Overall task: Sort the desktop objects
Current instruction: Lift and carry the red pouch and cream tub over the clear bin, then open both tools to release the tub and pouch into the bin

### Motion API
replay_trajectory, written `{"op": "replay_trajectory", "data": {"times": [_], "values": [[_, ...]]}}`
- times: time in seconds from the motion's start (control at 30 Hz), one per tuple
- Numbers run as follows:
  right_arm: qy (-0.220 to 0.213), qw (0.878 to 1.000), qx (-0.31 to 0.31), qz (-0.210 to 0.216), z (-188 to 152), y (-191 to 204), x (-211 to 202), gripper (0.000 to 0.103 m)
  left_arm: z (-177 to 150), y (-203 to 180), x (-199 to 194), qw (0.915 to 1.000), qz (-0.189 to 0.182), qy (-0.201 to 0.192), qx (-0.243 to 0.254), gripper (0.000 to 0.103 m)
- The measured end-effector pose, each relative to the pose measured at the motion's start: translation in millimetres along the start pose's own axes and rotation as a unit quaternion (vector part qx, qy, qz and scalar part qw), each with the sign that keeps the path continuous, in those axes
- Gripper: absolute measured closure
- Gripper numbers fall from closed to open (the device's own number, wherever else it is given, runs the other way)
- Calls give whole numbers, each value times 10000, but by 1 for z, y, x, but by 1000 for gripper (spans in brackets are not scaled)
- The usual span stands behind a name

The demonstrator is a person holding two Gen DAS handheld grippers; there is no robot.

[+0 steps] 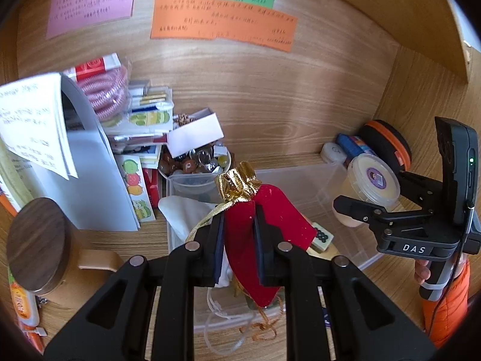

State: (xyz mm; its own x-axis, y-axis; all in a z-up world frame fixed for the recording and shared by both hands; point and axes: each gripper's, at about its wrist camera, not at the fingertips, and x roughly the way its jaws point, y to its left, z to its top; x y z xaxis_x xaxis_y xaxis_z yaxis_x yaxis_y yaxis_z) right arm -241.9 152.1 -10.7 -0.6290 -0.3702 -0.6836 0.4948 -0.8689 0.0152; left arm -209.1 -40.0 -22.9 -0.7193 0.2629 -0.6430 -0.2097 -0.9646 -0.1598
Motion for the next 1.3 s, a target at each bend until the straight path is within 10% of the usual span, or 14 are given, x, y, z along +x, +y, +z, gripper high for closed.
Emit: {"op": "replay_trajectory", "data": {"times": [1.3], "values": [[509, 9955, -443, -666, -12, 12, 57, 38, -16, -4, 49, 9980, 301, 535, 135, 76]]}}
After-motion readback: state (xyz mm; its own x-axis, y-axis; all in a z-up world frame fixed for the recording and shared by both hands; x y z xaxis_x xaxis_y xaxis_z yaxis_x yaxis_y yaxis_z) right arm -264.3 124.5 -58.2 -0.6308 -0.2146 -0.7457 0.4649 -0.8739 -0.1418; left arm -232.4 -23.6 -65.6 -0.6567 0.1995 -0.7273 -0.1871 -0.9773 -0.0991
